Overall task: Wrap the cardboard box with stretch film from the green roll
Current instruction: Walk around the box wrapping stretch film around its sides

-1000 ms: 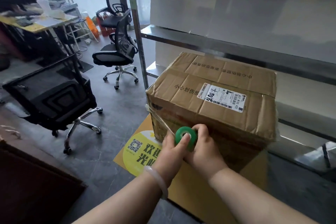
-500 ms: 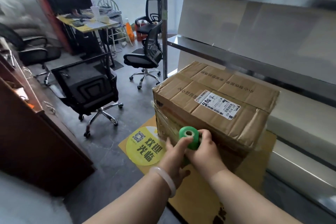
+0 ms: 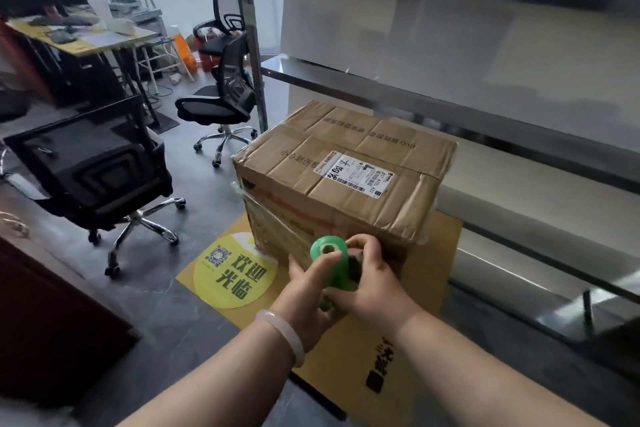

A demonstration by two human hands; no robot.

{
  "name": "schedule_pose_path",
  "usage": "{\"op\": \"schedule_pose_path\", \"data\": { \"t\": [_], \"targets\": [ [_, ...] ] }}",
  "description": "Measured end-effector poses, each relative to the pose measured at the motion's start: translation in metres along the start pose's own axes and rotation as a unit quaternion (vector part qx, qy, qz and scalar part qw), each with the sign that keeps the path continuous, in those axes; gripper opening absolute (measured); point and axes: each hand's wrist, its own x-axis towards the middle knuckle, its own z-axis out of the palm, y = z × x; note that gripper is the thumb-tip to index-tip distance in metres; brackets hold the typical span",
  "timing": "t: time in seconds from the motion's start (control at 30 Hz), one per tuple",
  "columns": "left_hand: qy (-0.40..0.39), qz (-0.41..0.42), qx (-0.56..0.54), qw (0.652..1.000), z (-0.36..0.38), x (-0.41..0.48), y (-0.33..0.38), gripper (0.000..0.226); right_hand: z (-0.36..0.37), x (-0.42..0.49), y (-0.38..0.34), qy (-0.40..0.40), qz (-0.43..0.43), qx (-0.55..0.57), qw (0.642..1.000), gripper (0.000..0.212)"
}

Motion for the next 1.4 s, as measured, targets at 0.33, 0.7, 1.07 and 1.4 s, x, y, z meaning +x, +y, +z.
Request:
{"op": "schedule_pose_path", "data": {
  "t": [0.33, 0.7, 1.07, 1.4],
  "targets": [
    [0.073, 0.068, -0.066, 0.993, 0.052, -0.019, -0.052, 0.099, -0.058, -0.034, 0.035, -0.074, -0.046, -0.058, 0.994, 0.062],
    [0.167, 0.112, -0.091, 0.975, 0.136, -0.011, -0.100, 0.124, -0.136, -0.023, 0.072, -0.154, -0.134, -0.061, 0.977, 0.059],
    [0.167, 0.088, -0.124, 0.974, 0.172, 0.017, -0.113, 0.112, -0.165, -0.008, 0.092, -0.192, -0.093, 0.019, 0.977, 0.059],
    [0.141, 0.048, -0.088, 0.985, 0.184, 0.048, -0.115, 0.127, -0.199, 0.011, 0.099, -0.267, -0.148, -0.011, 0.952, 0.065]
  ]
}}
